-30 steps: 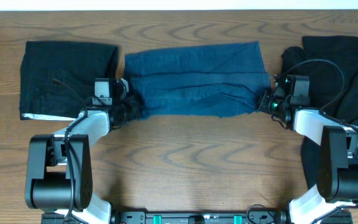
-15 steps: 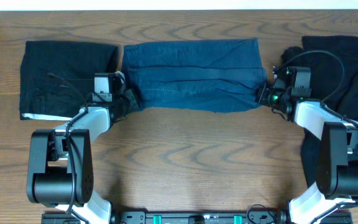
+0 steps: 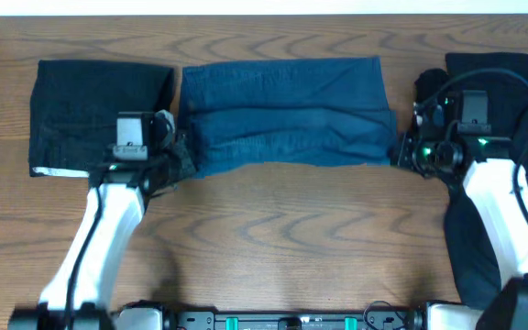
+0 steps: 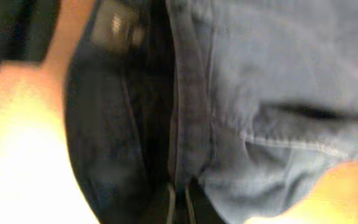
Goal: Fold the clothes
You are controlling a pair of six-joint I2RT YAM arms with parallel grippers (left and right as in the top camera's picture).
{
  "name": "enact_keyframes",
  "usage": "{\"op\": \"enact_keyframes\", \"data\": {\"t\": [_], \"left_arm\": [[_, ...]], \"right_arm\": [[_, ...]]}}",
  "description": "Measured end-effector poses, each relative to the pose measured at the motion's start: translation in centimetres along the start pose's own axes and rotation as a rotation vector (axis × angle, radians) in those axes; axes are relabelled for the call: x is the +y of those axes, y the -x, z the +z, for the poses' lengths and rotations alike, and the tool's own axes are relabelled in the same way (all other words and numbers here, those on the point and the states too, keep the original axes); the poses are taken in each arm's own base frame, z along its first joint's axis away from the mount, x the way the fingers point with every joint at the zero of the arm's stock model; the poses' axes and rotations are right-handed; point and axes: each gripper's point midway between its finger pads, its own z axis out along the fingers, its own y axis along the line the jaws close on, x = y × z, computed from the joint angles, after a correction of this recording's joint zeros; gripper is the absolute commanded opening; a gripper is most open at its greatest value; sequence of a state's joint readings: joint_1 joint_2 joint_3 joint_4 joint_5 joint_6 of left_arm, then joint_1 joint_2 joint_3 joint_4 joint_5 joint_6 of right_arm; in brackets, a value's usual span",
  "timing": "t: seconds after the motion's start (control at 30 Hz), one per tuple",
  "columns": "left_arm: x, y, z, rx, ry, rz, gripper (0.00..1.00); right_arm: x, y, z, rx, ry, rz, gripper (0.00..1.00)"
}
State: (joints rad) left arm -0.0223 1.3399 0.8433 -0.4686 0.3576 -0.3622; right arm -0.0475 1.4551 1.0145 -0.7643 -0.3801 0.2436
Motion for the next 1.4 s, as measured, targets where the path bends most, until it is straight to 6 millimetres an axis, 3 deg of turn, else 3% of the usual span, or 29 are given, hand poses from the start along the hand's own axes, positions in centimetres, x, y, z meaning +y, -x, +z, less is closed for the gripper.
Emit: {"op": "enact_keyframes", "data": {"t": [0.13,0.3,0.43,0.7,0.73,0.8,0.87,0.9,1.03,1.17,1.23,1.27,1.4], "left_arm": [[1.0,-2.5,-1.9,0.068,0.061,-0.026,0.06],[4.1,-6.3,-3.0,0.201,0.22,-0.069,0.06],[5.8,-7.2,-3.5,0.231,0.316,-0.071,0.06],[7.4,-8.0,-3.2,0.264,0.392,-0.072,0.08],[7.7,-8.4,-3.1,0.278,0.402,-0.074,0.17],[8.1,-9.0,-3.2,0.303,0.42,-0.07,0.4],[8.5,-9.4,-3.3,0.321,0.44,-0.075,0.56],[8.6,-9.5,-3.3,0.322,0.446,-0.077,0.59],[8.8,-9.4,-3.3,0.318,0.455,-0.078,0.6],[8.0,-8.8,-3.4,0.307,0.427,-0.079,0.6],[7.1,-8.1,-3.3,0.293,0.387,-0.081,0.59],[6.7,-7.9,-3.3,0.289,0.365,-0.083,0.53],[5.7,-7.9,-3.1,0.301,0.315,-0.092,0.38]], "right_arm": [[-1.3,-3.5,-0.4,0.132,-0.068,0.046,0.01],[-2.9,-6.1,-1.0,0.23,-0.16,0.084,0.01],[-3.8,-7.4,-1.0,0.268,-0.206,0.114,0.01],[-6.0,-11.9,1.0,0.363,-0.245,0.157,0.02],[-6.2,-12.3,1.2,0.372,-0.248,0.16,0.07],[-6.5,-12.8,1.3,0.38,-0.262,0.171,0.99],[-6.7,-12.6,1.3,0.37,-0.271,0.165,0.99],[-6.7,-12.4,1.4,0.364,-0.269,0.163,0.99],[-6.2,-12.1,1.0,0.369,-0.253,0.166,0.99],[-4.6,-9.6,-0.8,0.334,-0.229,0.149,0.91],[-3.7,-7.8,-1.5,0.293,-0.211,0.125,0.81],[-3.4,-7.3,-1.7,0.28,-0.204,0.113,0.76],[-2.8,-7.0,-1.7,0.274,-0.191,0.079,0.4]]}}
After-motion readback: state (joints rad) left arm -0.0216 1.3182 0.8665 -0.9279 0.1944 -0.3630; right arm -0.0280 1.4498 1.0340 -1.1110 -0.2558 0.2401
